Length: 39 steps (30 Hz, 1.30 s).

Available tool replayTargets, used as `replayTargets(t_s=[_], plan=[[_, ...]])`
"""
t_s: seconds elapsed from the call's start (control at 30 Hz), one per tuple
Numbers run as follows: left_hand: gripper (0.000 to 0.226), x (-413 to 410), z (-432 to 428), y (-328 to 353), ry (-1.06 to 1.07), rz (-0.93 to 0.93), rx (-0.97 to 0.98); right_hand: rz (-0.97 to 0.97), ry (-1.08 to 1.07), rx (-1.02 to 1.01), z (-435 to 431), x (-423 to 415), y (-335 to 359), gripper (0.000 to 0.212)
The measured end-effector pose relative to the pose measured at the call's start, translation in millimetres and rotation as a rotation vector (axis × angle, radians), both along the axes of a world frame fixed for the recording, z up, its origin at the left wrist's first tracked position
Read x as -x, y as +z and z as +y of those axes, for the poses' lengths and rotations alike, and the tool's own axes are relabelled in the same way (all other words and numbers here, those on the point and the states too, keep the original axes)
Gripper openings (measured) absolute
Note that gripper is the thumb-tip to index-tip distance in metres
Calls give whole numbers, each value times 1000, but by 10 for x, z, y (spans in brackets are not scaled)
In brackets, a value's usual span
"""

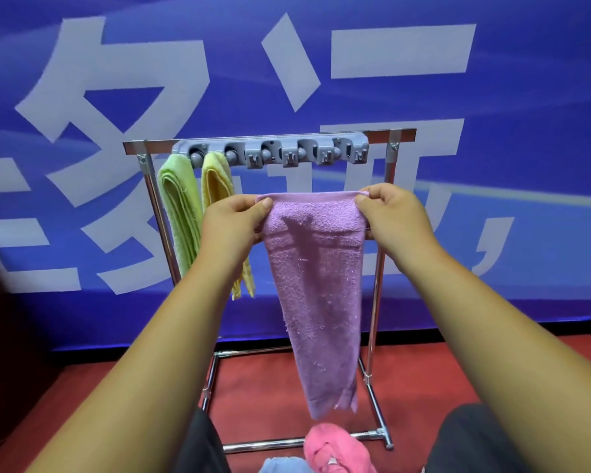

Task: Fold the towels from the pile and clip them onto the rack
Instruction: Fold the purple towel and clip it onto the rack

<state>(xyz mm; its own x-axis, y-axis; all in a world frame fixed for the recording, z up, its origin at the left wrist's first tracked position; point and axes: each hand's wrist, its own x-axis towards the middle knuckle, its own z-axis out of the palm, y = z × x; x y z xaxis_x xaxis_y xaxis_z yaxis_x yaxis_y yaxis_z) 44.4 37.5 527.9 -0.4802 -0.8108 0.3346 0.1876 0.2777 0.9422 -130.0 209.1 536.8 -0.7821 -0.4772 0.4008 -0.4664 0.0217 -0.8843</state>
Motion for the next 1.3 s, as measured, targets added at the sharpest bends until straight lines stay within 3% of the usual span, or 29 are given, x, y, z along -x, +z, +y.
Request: replayTargets(t_s=[0.33, 0.53, 0.97, 1.17, 1.3], plan=[[8, -17, 424, -46, -19, 96, -110, -78, 27, 101, 96, -233, -164, 18], [14, 9, 732, -125, -29, 111, -48, -62, 53, 128, 111, -487, -298, 13], [24, 54, 1023, -386, 52, -40, 183, -69, 82, 91, 159, -864, -444, 12], [41, 77, 1070, -377, -3, -47, 203, -54, 100, 90, 152, -860, -477, 13], [21, 92, 1007, -363, 28, -19, 217, -94, 163, 111, 166, -840, -490, 15]])
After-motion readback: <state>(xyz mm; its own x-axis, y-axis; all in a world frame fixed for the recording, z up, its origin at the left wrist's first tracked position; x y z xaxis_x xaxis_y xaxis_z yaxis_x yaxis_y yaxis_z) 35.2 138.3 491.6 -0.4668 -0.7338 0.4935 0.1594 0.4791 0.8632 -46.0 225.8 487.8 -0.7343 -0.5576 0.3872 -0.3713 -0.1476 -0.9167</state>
